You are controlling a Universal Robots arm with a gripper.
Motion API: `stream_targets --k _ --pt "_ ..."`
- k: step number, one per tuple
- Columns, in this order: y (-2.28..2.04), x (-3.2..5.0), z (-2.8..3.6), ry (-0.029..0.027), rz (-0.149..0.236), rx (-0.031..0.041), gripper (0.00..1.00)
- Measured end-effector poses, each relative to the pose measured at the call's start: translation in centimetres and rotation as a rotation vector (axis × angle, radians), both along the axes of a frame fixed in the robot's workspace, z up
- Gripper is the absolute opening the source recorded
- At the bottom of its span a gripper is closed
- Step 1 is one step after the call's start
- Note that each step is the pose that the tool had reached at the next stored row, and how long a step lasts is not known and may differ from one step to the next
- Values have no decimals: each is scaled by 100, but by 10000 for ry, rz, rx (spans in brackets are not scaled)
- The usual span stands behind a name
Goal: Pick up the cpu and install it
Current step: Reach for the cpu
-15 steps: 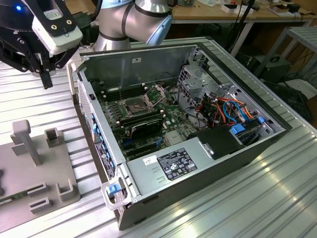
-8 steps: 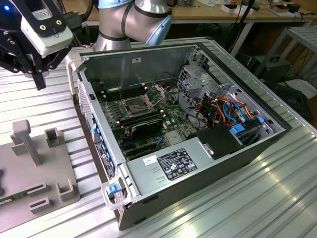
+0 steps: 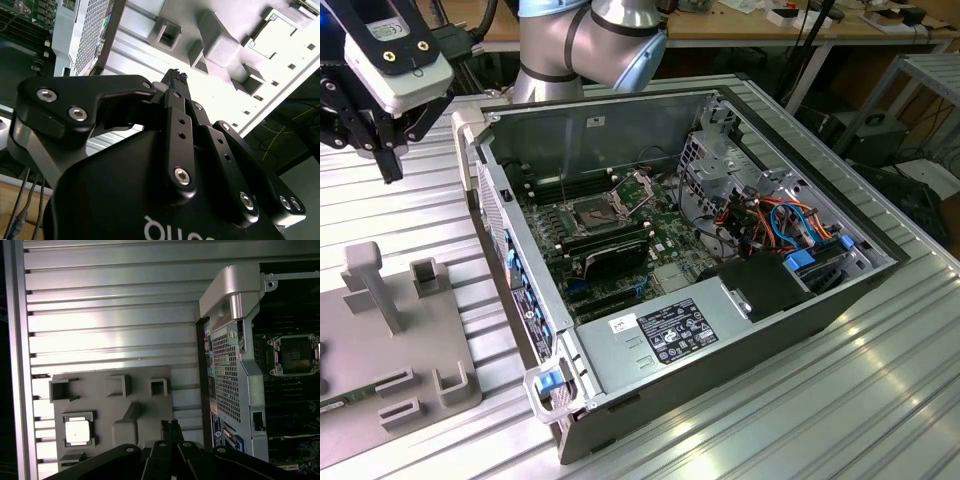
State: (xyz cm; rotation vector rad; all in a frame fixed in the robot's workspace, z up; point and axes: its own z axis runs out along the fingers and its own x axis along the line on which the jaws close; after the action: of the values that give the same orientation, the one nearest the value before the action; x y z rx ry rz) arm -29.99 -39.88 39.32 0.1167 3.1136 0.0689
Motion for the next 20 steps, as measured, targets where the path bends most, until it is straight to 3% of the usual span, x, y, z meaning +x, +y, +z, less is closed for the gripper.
stream_targets --k 10,20 --pt "0 -100 0 0 1 0 11" --pt "0 -108 0 0 1 0 11"
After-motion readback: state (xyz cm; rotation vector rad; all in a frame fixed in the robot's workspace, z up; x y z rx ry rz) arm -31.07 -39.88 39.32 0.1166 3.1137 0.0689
